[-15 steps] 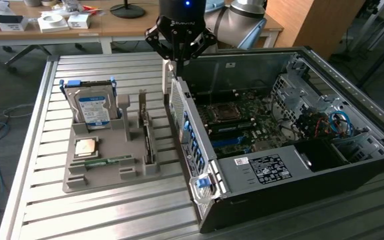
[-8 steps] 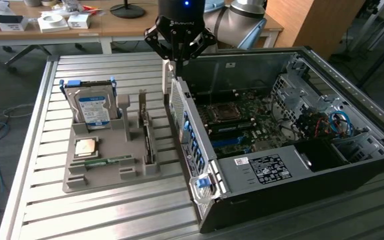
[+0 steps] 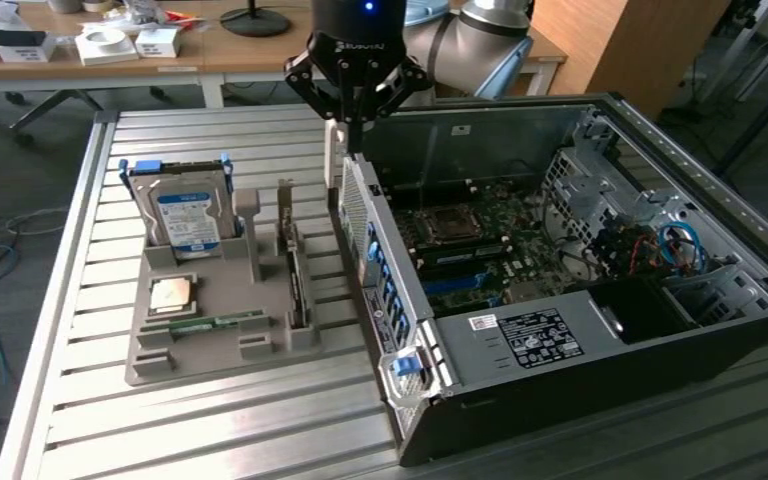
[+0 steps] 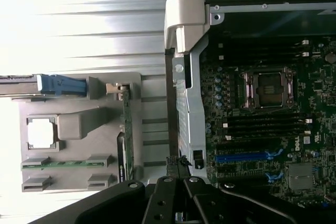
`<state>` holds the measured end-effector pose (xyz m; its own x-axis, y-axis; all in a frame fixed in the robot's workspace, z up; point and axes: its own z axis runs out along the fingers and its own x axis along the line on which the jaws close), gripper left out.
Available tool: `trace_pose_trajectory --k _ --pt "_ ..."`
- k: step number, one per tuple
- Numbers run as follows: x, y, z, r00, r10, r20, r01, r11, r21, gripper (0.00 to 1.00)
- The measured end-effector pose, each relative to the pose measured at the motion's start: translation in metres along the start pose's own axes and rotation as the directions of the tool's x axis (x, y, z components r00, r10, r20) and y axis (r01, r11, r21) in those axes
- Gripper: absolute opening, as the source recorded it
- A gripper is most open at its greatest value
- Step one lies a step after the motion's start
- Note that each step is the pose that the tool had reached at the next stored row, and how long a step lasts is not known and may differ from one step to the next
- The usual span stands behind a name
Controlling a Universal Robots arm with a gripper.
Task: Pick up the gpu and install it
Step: 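Reach for the gpu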
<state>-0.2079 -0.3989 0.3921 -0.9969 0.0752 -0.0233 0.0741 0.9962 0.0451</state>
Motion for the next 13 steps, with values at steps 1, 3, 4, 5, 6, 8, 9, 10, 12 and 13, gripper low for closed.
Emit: trace_pose_trajectory --k 1,3,4,5,6,8,9,10,12,13 --pt "0.001 -0.0001 0.0 1.0 0.0 0.0 0.0 1.0 0.0 0.11" --pt "0.003 -0.0002 -0.0001 1.0 0.0 -0.0001 0.0 1.0 0.0001 0.11" --pt "0.005 -0.0004 -0.0001 1.0 0.0 0.0 0.0 1.0 0.0 0.11" --pt "0.007 -0.0005 -0.0002 1.0 0.0 0.0 0.0 1.0 0.0 0.11" --pt "0.008 -0.0006 -0.0002 1.0 0.0 0.0 0.0 1.0 0.0 0.11" --pt "0.012 -0.0009 -0.0002 1.0 0.0 0.0 0.0 1.0 0.0 0.11" --pt "0.013 -0.001 -0.0002 1.0 0.0 0.0 0.0 1.0 -0.0001 0.11" --pt "0.015 -0.0011 -0.0003 1.0 0.0 0.0 0.0 1.0 0.0 0.11" --pt "0.019 -0.0014 -0.0004 1.0 0.0 0.0 0.0 1.0 0.0 0.11" --pt "0.021 -0.0016 -0.0004 1.0 0.0 0.0 0.0 1.0 0.0 0.11"
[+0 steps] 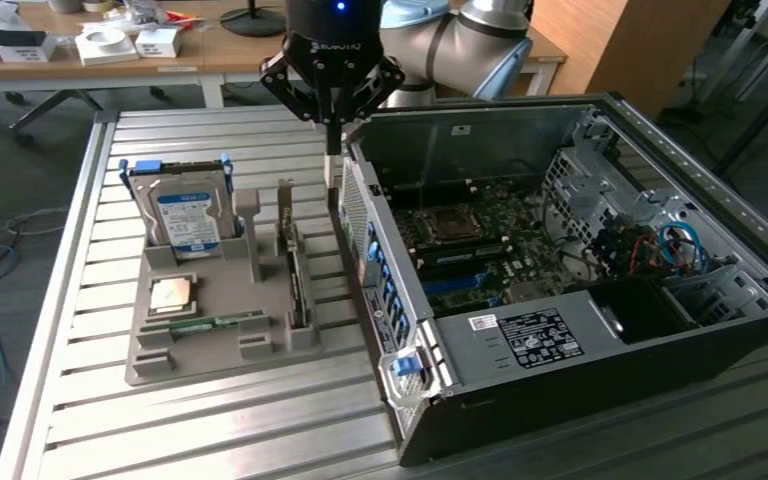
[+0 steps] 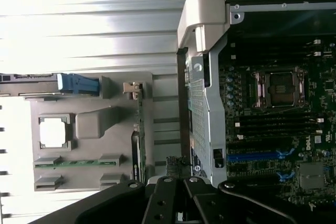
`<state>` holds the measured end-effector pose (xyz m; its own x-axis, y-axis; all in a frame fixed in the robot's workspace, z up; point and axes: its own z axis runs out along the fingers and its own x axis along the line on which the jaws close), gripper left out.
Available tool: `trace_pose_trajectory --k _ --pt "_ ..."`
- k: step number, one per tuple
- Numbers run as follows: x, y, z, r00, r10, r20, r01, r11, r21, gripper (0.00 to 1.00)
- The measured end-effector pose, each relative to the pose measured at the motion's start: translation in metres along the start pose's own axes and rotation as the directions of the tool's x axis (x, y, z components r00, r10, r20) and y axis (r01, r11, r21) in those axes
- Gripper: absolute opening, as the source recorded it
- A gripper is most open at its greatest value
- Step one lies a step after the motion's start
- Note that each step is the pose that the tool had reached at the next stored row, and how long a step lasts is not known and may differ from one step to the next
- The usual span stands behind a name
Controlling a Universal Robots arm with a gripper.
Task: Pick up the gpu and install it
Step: 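Reach for the gpu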
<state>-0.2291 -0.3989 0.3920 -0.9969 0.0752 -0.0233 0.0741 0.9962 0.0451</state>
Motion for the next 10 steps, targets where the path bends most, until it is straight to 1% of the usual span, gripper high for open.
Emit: trace_pose_trajectory --k 5,10 --pt "0.0087 -0.0006 -0.0001 1.0 0.0 0.0001 0.0 1.0 -0.0001 0.11" --pt "0.009 -0.0007 -0.0002 1.0 0.0 -0.0001 0.0 1.0 0.0 0.11"
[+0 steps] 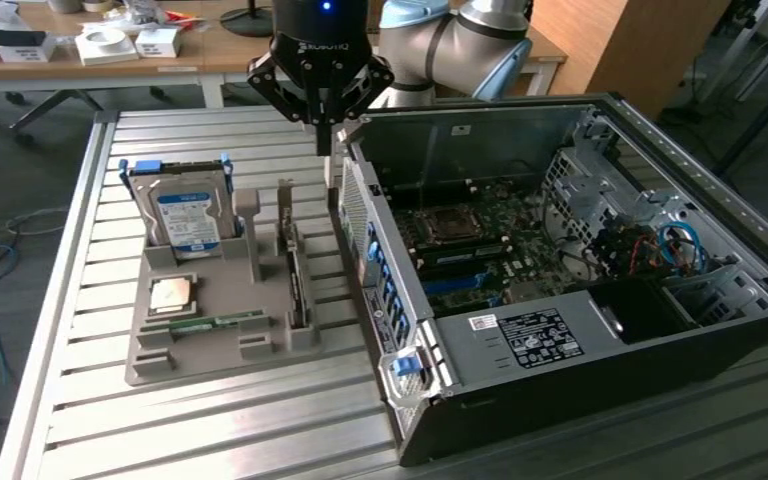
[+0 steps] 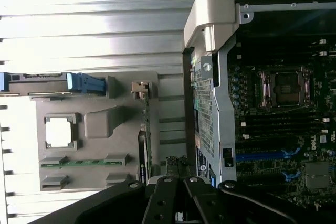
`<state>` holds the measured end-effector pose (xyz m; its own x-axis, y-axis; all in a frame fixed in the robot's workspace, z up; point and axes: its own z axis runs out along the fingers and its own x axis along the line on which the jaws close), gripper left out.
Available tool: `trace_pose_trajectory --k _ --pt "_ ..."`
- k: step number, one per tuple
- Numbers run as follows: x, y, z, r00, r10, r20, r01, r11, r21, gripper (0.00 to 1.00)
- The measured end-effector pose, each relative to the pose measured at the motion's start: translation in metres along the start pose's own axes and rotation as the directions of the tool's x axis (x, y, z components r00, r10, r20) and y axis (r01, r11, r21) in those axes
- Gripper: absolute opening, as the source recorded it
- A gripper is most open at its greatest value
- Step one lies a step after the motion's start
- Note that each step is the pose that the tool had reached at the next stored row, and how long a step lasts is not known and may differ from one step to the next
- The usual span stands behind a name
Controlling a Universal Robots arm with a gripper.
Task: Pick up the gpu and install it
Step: 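Reach for the gpu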
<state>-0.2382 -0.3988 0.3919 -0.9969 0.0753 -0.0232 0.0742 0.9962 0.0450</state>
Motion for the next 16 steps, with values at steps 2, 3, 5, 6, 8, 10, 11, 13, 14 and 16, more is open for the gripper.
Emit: trace_pose_trajectory --k 2,3,5,6,8,10,11,13,14,16 --pt "0.0003 -0.0001 0.0 1.0 0.0 0.0001 0.0 1.0 -0.0001 0.11" --pt "0.0005 -0.0001 0.0 1.0 0.0 0.0001 0.0 1.0 0.0 0.11" --pt "0.0008 -0.0001 0.0 1.0 0.0 0.0001 0.0 1.0 0.0 0.11" --pt "0.0009 -0.0001 0.0 1.0 0.0 0.0001 0.0 1.0 -0.0001 0.11" --pt "0.0013 -0.0001 0.0 1.0 0.0 0.0 0.0 1.0 0.0 0.11" --pt "0.0018 -0.0001 0.0 1.0 0.0 0.0001 0.0 1.0 -0.0001 0.11" --pt "0.002 -0.0002 0.0 1.0 0.0 0.0001 0.0 1.0 -0.0001 0.11" --pt "0.0026 -0.0002 0.0 1.0 0.0 0.0 0.0 1.0 -0.0001 0.11" --pt "0.0031 -0.0002 0.0 1.0 0.0 0.0 0.0 1.0 0.0 0.11" --pt "0.0039 -0.0003 0.0 1.0 0.0 0.0001 0.0 1.0 0.0 0.11"
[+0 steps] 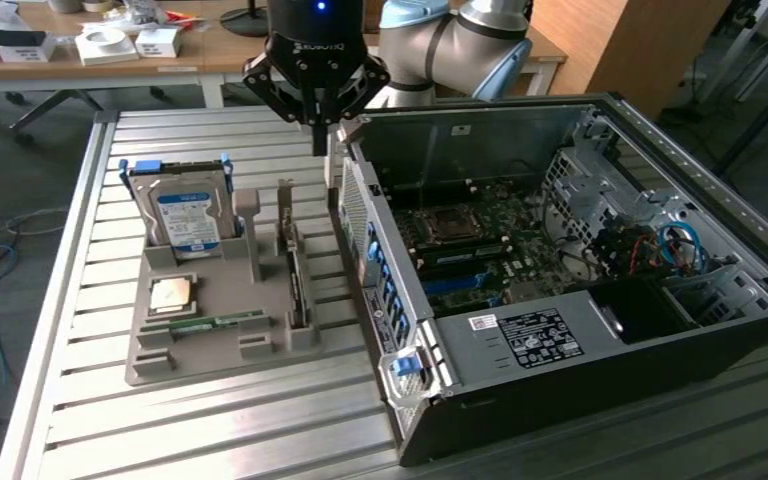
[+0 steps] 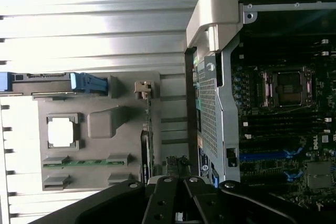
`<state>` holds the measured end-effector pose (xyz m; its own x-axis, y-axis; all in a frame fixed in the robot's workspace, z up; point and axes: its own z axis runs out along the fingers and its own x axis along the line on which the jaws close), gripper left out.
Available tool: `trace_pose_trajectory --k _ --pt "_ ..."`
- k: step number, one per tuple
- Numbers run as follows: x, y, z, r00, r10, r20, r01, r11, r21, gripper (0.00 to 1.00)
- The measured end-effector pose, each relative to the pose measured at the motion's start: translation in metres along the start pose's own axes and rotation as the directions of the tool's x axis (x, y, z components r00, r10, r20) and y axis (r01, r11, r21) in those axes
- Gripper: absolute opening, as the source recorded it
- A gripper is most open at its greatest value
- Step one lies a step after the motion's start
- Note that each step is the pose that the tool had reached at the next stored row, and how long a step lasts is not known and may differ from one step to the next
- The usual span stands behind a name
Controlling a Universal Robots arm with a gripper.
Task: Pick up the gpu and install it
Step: 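Reach for the gpu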
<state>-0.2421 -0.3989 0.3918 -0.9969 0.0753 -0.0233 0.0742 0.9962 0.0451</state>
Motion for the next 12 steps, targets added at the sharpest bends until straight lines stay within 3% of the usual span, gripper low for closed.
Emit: trace_pose_trajectory --k 12 --pt "0.0065 -0.0005 0.0002 1.0 0.0 0.0 0.0 1.0 0.0 0.11"
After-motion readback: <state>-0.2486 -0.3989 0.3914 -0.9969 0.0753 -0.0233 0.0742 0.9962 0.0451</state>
